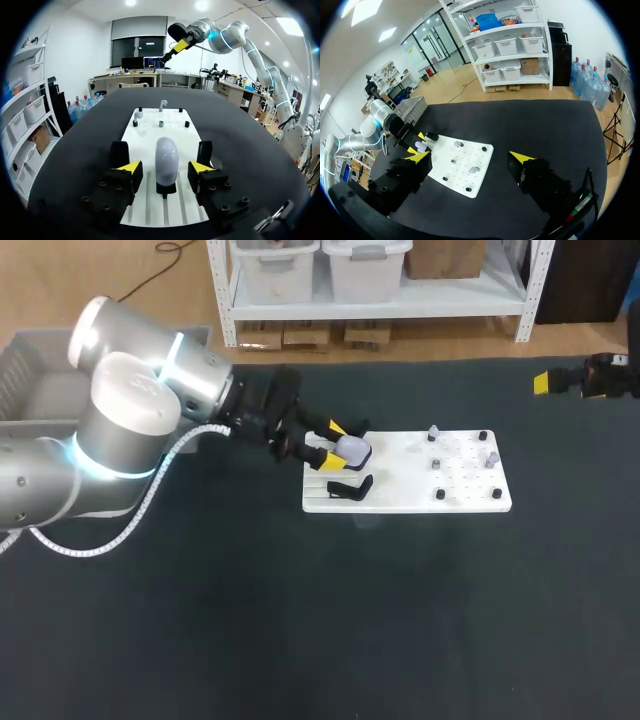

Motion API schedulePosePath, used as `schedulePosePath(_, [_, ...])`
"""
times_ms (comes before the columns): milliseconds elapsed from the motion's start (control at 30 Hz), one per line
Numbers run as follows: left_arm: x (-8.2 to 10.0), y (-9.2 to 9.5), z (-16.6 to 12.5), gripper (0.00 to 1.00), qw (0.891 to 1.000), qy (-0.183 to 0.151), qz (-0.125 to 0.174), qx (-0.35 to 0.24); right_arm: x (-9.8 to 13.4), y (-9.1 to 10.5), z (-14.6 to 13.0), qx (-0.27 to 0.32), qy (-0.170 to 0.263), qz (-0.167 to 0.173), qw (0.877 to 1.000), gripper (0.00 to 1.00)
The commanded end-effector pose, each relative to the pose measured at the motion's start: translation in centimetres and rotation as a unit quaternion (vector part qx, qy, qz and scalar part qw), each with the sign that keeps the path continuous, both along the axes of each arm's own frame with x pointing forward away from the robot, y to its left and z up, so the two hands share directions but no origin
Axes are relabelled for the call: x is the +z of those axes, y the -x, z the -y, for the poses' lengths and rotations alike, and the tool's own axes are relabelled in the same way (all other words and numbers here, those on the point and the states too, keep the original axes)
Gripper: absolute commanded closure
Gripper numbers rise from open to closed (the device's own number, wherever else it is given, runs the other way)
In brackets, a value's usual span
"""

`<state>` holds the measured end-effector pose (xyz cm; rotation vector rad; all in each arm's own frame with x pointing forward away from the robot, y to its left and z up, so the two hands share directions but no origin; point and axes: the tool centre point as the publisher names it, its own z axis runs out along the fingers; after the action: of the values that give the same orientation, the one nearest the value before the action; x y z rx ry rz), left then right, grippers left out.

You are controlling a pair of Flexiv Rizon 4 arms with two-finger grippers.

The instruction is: Pick up each earbud case from the left stands, insert the matching earbuds, close the lid, and place the case in the box.

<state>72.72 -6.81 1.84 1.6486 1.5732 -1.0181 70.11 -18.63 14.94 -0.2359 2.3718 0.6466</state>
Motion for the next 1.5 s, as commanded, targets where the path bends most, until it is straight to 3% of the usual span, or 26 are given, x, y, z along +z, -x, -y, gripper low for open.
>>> schedulePosePath(33, [-0.08, 0.19, 0.13, 0.45, 1.000, 0.002, 0.002, 0.005, 0.03, 0.04, -0.02, -0.001, 0.001, 0.000, 1.000, 0.00])
schedulePosePath(467, [-0.26, 0.22, 0.41, 0.42, 1.000, 0.006, 0.001, 0.012, 0.03, 0.04, -0.02, -0.001, 0.001, 0.000, 1.000, 0.00])
schedulePosePath(1500, [-0.44, 0.34, 0.73, 0.53, 1.000, 0.007, 0.004, 0.008, 0.03, 0.04, -0.02, -0.001, 0.001, 0.000, 1.000, 0.00])
